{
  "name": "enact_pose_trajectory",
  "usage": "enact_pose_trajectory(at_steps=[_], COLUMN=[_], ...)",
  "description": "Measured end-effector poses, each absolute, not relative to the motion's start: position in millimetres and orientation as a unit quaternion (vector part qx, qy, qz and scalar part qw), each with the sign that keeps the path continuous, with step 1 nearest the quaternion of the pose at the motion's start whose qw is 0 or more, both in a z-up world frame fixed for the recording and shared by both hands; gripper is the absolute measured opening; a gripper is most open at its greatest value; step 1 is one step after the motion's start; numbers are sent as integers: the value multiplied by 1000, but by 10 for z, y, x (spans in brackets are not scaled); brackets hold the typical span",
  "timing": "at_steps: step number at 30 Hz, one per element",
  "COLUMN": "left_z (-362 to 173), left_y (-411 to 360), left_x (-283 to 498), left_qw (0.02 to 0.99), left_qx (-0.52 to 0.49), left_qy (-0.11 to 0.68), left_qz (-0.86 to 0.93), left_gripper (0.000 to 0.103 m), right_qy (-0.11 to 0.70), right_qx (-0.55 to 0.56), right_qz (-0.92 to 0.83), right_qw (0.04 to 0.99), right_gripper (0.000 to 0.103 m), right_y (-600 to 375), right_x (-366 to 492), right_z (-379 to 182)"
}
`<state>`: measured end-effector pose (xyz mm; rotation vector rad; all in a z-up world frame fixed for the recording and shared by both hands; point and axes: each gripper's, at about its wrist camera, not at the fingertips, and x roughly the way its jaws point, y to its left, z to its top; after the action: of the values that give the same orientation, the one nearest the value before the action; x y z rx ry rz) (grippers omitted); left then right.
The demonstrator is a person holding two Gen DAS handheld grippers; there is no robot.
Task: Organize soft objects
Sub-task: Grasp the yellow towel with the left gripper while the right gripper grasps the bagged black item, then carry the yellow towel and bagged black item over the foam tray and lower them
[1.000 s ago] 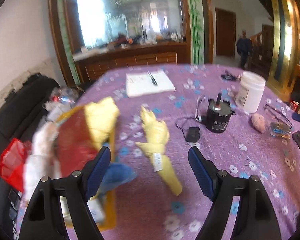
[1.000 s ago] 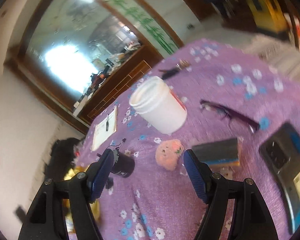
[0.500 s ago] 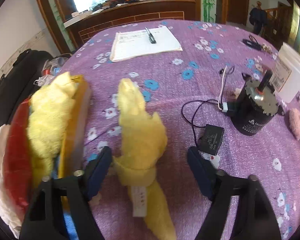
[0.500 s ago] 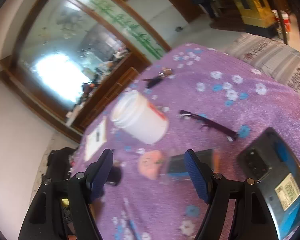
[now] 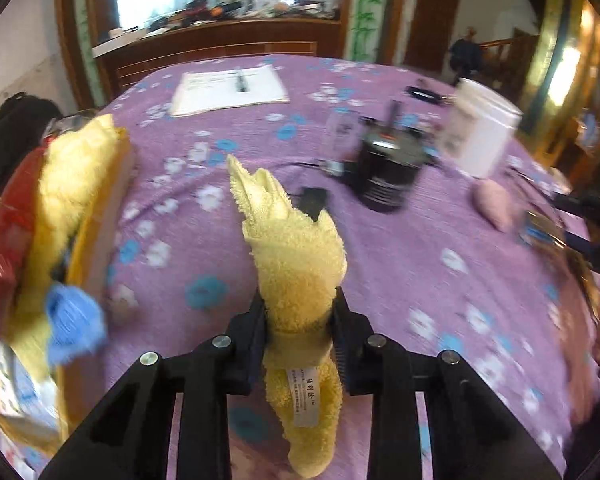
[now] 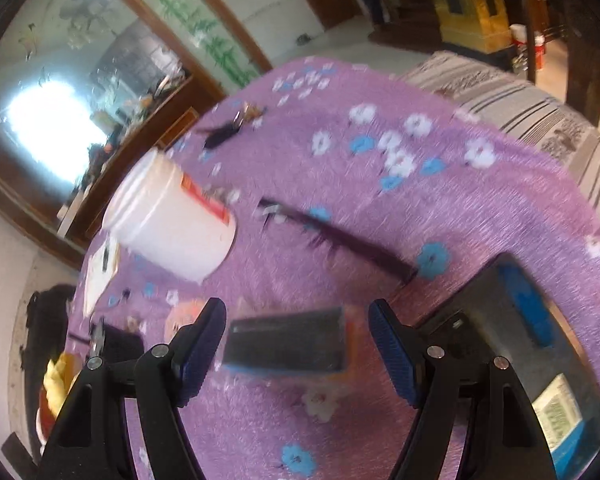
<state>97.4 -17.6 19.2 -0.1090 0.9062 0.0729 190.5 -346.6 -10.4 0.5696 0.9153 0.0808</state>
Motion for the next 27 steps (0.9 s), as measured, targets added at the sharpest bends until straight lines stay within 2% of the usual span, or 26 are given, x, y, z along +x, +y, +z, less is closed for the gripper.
enact_pose_trajectory(at_steps=[7, 12, 15, 20, 21, 22, 23, 27], left_z=[150, 142, 96, 76, 67, 62, 57, 61], left_y=[-221, -153, -153, -140, -133, -123, -117, -101], left_x=[867, 873, 902, 894, 897, 894, 889, 862], left_qw=[902, 903, 903, 904, 905, 905, 905, 909], left_qx=[-51, -59, -63, -66, -68, -69, -70, -79], left_qy=[428, 424, 425, 421, 420, 419, 418, 409], left_qz=[33, 34, 28, 24, 23, 22, 22, 19], left_gripper=[28, 28, 28, 28, 28, 28, 28, 28], right_qy=[481, 460, 449, 445, 450, 452, 462, 448], right_qx=[293, 204, 163, 35, 9, -5, -20, 16], right_qz=[296, 215, 199, 179, 177, 175, 173, 191], right_qw=[771, 837, 856, 877, 875, 875, 870, 873], right_gripper=[79, 80, 80, 80, 75, 62, 35, 35], right_y=[-2935, -2877, -2764, -2296, -2201, -2151, -2106, -2218], right_x=[1819, 1738, 1739, 1738, 1727, 1718, 1707, 1624], right_z=[-66, 58, 56, 6, -52, -89, -144, -20])
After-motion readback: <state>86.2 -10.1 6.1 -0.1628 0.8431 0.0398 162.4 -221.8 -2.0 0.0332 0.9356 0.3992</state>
